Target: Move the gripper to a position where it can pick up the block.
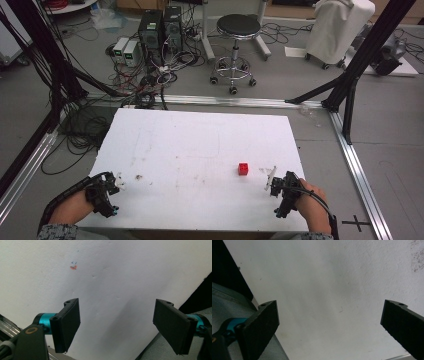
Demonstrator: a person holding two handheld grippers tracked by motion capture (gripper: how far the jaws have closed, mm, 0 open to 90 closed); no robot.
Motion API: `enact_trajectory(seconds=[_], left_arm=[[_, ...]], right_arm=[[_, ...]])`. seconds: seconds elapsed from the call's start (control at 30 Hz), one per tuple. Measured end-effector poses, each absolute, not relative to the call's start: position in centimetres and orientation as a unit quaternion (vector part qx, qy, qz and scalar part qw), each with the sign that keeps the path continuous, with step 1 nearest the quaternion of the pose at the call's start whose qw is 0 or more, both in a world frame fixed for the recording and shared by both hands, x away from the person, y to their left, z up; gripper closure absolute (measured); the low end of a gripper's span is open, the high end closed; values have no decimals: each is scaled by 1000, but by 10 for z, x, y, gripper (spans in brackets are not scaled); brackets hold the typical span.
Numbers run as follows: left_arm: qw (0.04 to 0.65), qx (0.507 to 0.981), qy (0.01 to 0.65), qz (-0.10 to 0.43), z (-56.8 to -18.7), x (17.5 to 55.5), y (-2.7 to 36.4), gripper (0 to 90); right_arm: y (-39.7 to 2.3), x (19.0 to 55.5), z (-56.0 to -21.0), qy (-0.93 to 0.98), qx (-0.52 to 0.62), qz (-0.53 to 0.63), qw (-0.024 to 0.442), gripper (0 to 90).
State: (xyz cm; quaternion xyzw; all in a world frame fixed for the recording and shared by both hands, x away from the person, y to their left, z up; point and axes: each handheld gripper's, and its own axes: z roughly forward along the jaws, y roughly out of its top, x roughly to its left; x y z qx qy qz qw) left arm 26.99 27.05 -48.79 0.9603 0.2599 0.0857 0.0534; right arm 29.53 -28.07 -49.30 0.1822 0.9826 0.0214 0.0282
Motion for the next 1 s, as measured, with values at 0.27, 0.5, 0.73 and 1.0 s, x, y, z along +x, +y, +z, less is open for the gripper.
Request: enact_trajectory(seconds=[0.27, 0.5, 0.73, 1.0], left_arm=[[52, 961, 258, 83, -489, 270, 269, 221], [53, 961, 257, 84, -489, 271, 269, 221], [54, 961, 258, 80, -490, 272, 268, 221], [52, 962, 255, 81, -490, 272, 266, 221]], right_arm=[[-278, 300, -479, 985, 166, 39, 32, 10], [-271, 306, -463, 987, 146, 44, 39, 10], [-263, 313, -449, 989, 133, 41, 43, 10], [-251, 322, -438, 991, 114, 43, 47, 10]])
